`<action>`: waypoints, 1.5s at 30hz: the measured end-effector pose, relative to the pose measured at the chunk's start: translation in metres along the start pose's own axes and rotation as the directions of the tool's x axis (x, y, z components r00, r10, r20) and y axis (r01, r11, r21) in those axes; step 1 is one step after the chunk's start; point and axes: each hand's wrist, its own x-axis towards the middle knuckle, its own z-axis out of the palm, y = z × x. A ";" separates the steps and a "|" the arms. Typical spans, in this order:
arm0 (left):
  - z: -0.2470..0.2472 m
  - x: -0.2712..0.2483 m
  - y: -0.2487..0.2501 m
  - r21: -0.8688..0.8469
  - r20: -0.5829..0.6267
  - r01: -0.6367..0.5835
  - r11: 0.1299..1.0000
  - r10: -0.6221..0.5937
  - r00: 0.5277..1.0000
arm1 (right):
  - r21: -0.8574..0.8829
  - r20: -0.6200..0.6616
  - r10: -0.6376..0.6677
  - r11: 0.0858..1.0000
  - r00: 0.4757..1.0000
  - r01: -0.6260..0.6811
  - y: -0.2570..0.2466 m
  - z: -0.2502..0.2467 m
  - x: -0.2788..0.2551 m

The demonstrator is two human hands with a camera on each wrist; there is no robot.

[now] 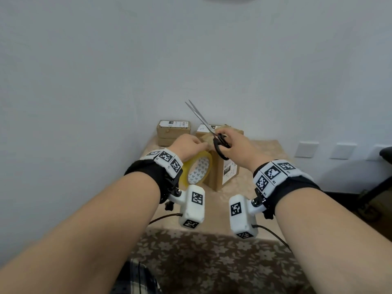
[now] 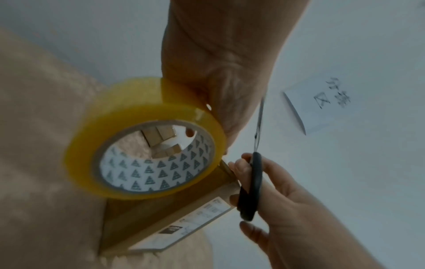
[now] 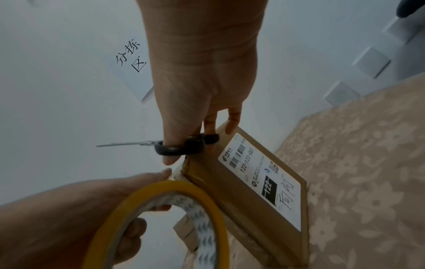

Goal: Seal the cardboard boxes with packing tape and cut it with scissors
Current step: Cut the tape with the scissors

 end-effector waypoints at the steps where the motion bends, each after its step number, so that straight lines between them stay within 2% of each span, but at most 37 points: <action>1: 0.002 0.001 0.001 -0.065 -0.028 -0.012 0.998 0.010 1.000 | 0.013 0.004 0.014 1.000 1.000 -0.014 -0.002 -0.003 0.001; 6: 0.010 0.009 0.010 -0.120 -0.068 0.027 0.992 -0.035 0.997 | 0.249 0.011 0.119 0.961 0.993 -0.118 -0.015 -0.035 -0.005; 8: 0.013 0.008 0.014 -0.165 -0.087 0.039 0.985 -0.054 0.995 | 0.178 0.082 0.220 0.956 0.972 -0.232 -0.020 -0.053 -0.017; 9: 0.014 0.008 0.016 -0.183 -0.095 0.043 0.982 -0.061 0.994 | 0.115 0.172 0.289 0.943 0.942 -0.311 -0.022 -0.061 -0.024; 11: 0.013 0.006 0.020 -0.181 -0.082 0.048 0.982 -0.064 0.995 | -0.007 0.382 0.390 0.908 0.838 -0.420 -0.025 -0.074 -0.038; 12: 0.012 0.006 0.021 -0.165 -0.070 0.052 0.985 -0.064 0.996 | -0.046 0.445 0.422 0.891 0.789 -0.451 -0.025 -0.079 -0.044; 14: 0.011 0.005 0.021 -0.150 -0.050 0.077 0.986 -0.085 0.995 | -0.092 0.484 0.468 0.868 0.740 -0.488 -0.024 -0.086 -0.053; 19: 0.009 0.008 0.019 -0.168 0.001 0.117 0.979 -0.119 0.993 | -0.127 0.516 0.521 0.832 0.681 -0.540 -0.020 -0.096 -0.066; 27: 0.000 0.010 0.016 -0.208 -0.012 0.200 0.957 -0.207 0.978 | -0.023 0.564 0.461 0.838 0.685 -0.545 -0.023 -0.085 -0.064; 33: 0.004 0.012 0.012 -0.332 -0.041 0.218 0.918 -0.245 0.969 | -0.052 0.500 0.471 0.854 0.727 -0.517 -0.027 -0.073 -0.061; 38: 0.004 0.006 0.015 -0.326 -0.041 0.224 0.918 -0.250 0.967 | -0.128 0.507 0.517 0.837 0.690 -0.533 -0.024 -0.066 -0.060; 45: -0.003 0.003 0.015 -0.258 0.031 0.232 0.938 -0.232 0.972 | -0.050 0.474 0.482 0.850 0.736 -0.524 -0.015 -0.058 -0.057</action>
